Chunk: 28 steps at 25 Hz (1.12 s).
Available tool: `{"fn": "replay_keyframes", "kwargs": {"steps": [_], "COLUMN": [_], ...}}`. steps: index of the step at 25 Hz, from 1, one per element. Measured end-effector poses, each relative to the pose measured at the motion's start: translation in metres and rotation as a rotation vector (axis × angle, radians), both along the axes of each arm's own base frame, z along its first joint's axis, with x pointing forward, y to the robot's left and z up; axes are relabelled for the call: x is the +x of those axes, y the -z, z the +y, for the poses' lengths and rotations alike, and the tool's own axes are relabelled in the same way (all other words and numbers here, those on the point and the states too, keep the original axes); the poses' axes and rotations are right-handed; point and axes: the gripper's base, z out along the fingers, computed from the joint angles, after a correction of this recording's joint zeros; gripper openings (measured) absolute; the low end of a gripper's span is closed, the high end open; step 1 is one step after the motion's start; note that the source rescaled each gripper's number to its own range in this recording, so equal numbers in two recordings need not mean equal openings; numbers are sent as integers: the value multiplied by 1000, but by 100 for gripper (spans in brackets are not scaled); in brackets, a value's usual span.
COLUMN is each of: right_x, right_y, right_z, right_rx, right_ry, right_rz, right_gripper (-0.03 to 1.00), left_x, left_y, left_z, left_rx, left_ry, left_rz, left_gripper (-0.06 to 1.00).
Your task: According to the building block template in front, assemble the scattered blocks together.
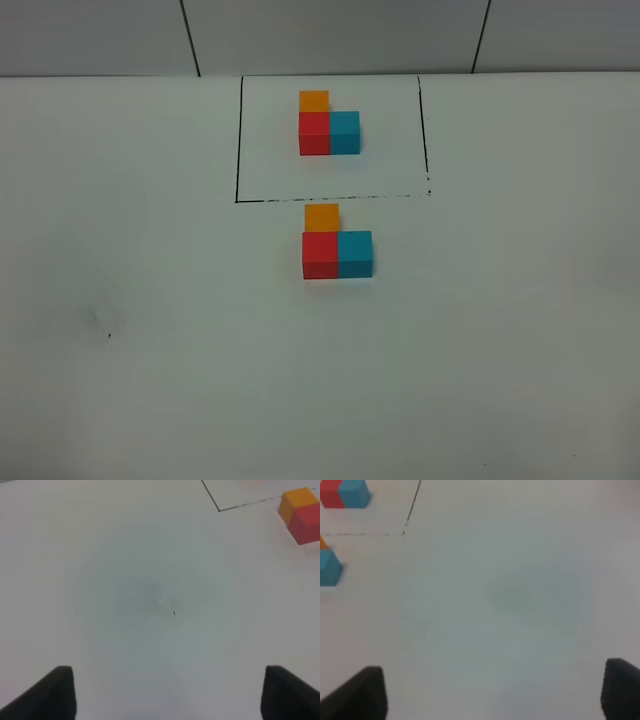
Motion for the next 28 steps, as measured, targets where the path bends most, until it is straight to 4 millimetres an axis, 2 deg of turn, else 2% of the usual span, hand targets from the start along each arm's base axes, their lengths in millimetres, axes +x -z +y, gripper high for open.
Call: {"fn": "replay_keyframes", "kwargs": {"steps": [28], "right_x": [0], "right_y": [0], "right_z": [-1], "right_rx": [-3], "right_ry": [-35], "right_rz": [-1], "right_gripper": [73], "left_x": [0], "left_y": [0], "left_z": [0], "left_rx": [2], "left_ry": [1], "left_rz": [0], "left_gripper": [88]}}
